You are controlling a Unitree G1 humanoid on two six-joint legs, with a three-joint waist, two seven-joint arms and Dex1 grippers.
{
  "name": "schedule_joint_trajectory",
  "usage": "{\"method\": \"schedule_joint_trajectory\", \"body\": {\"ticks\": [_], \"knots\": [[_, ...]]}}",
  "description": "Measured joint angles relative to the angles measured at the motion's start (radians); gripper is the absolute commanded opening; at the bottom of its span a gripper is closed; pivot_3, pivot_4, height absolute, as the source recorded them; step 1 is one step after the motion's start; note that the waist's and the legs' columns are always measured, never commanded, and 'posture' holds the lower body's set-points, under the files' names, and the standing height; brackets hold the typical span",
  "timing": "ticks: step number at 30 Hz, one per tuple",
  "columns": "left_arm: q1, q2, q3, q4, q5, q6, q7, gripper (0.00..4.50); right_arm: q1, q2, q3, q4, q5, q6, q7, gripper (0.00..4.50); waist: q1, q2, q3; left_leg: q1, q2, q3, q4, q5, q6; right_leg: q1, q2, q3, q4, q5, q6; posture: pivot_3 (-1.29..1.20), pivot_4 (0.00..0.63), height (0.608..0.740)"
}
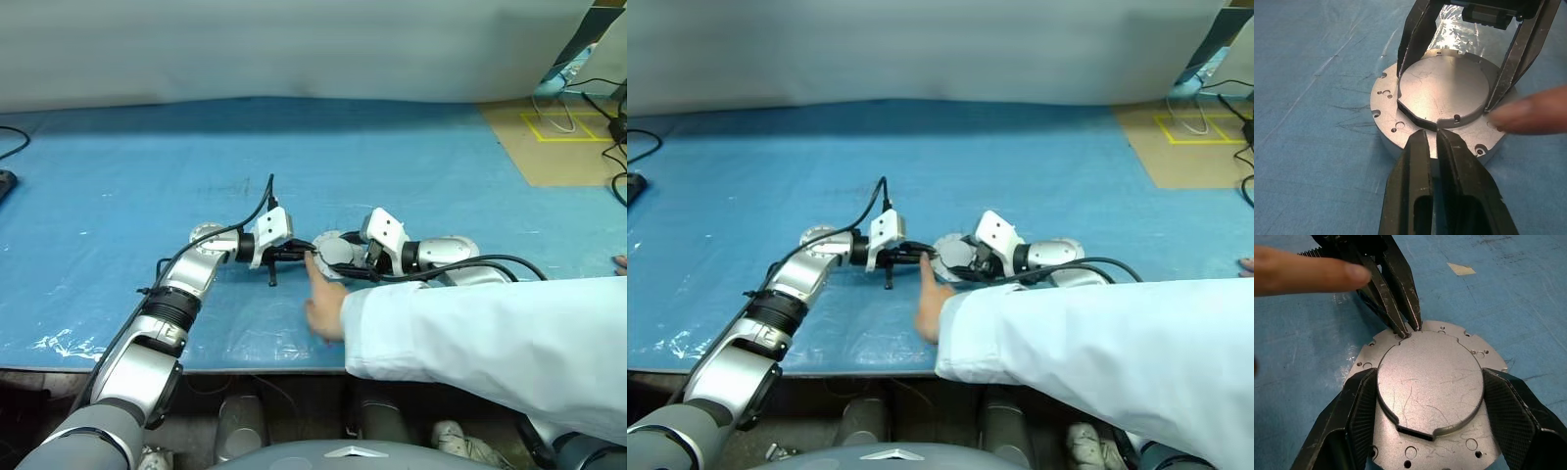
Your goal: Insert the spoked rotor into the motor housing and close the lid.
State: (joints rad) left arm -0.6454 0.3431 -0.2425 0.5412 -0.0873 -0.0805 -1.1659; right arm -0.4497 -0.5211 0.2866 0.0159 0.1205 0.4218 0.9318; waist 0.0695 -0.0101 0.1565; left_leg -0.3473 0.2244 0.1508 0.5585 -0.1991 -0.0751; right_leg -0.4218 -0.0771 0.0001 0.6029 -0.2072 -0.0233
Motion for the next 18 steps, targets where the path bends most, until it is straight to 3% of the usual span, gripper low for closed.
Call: {"method": "schedule_joint_trajectory", "body": {"ticks": [18], "knots": [[0.0,0.001,0.007,0.002,-0.007,-0.001,0.001,0.37,-0.004,0.0,0.0,0.0,0.0,-0.004,0.002,2.97,0.0,0.0,0.0,0.0,0.0,0.0,-0.002,0.0,0.0,0.0,0.0,0.0,-0.001,0.0,0.001,0.0,0.15,0.74]]}}
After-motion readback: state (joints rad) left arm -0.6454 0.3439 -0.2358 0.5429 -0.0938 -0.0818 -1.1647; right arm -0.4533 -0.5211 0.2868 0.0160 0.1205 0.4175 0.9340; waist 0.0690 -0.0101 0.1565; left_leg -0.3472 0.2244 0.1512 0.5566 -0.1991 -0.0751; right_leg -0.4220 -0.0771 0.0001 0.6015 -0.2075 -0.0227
